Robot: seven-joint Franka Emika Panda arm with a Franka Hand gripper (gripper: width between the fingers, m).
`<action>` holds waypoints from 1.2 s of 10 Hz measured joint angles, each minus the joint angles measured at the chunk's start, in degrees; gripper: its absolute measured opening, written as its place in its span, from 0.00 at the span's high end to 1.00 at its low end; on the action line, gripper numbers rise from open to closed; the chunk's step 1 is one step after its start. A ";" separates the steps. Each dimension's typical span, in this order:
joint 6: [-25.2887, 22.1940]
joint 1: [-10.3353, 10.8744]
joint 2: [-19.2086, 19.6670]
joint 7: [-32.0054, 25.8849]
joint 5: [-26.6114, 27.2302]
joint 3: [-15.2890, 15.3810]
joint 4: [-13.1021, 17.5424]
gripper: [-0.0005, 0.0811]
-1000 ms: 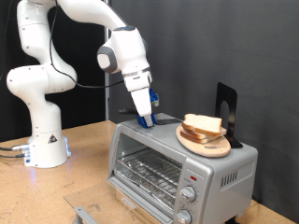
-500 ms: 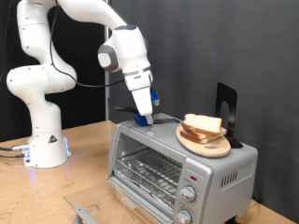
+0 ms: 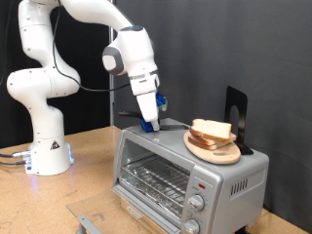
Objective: Make a piece of toast with the oven
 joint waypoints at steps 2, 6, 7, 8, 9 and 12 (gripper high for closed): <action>0.02 -2.55 2.59 3.94 -3.64 0.61 2.39 0.49; -1.28 -3.19 5.32 -0.22 -1.62 -0.15 4.73 0.07; -3.09 -2.44 5.03 -3.91 1.40 -0.80 4.83 0.02; -5.37 -1.53 4.24 -7.45 4.37 -1.54 4.90 0.02; -8.23 -0.60 2.83 -10.71 7.28 -2.36 4.91 0.01; -15.16 0.95 -3.59 -15.04 11.64 -4.21 4.72 0.00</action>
